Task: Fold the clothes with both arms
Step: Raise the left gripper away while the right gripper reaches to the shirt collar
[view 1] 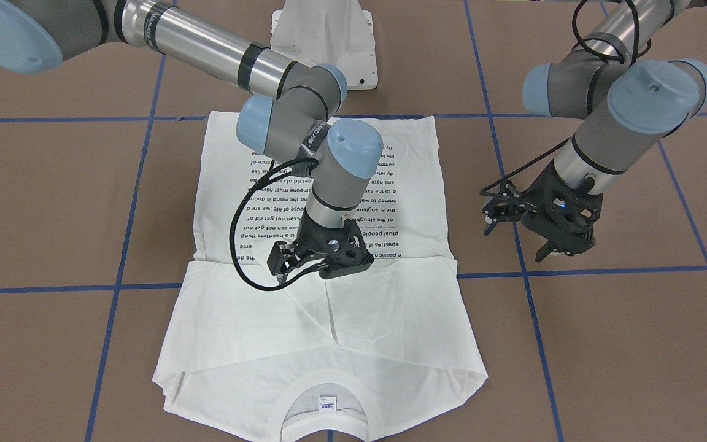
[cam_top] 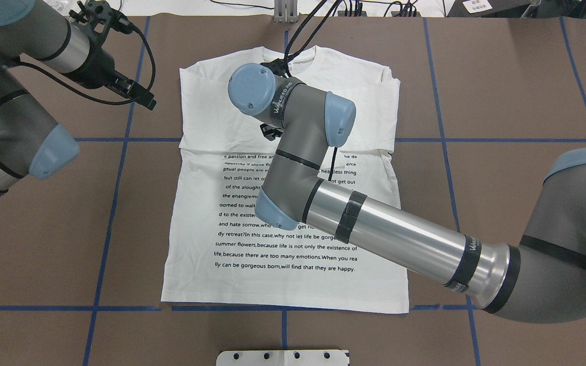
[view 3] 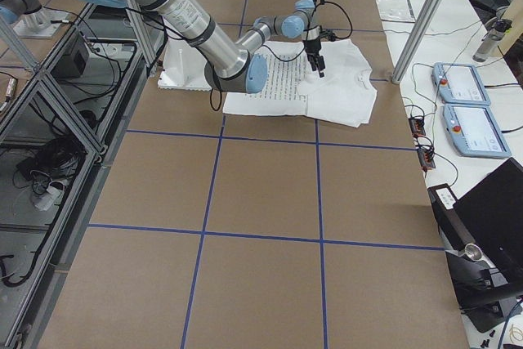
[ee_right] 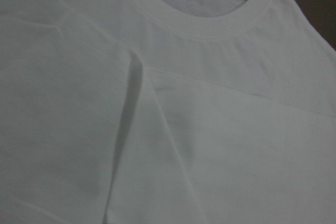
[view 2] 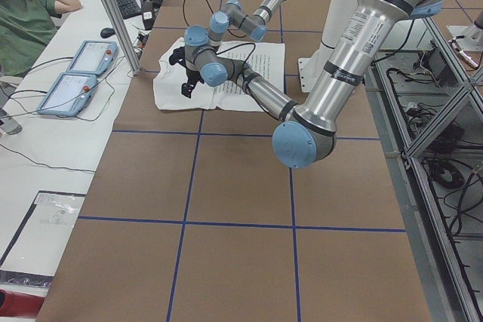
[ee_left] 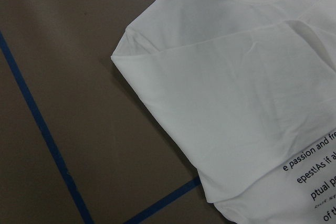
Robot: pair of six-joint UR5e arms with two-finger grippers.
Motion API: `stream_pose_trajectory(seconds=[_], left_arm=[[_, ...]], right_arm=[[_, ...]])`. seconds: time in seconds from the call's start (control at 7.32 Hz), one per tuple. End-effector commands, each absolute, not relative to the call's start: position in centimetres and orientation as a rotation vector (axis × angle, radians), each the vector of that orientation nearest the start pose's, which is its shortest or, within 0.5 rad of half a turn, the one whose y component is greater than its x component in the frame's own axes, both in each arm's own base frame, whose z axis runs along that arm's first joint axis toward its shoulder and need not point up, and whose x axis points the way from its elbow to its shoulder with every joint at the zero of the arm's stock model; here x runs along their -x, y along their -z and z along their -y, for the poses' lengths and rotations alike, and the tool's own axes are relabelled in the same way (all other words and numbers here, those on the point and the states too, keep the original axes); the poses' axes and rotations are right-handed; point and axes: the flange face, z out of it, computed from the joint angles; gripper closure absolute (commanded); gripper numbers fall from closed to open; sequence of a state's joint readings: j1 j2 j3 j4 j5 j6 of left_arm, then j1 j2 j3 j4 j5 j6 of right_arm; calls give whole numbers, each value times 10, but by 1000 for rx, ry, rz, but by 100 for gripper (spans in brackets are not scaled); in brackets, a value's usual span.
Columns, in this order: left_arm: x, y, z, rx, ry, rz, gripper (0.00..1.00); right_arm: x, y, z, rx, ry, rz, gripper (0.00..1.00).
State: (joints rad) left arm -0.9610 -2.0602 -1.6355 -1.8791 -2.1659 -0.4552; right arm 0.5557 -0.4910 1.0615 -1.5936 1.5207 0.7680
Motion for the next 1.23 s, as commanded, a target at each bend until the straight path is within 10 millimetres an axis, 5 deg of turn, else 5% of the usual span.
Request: stream_pose_trajectory(seconds=[0.0,0.41,0.68,1.09], left_arm=[[-315,-307,585,-440,-395,-912,0],[-314,-305,584,-444,-395,-914,0],[-314,-303,583,-446,-393,-916,0],[-313,-300,581,-448,-397,-926,0]], right_arm=[[658,-188,547,-393,247,377,11],[665,-189,540,-402,256,367,47],[664,-188,540,-408,286,361,99],[650,-180,553,-432,308,359,100]])
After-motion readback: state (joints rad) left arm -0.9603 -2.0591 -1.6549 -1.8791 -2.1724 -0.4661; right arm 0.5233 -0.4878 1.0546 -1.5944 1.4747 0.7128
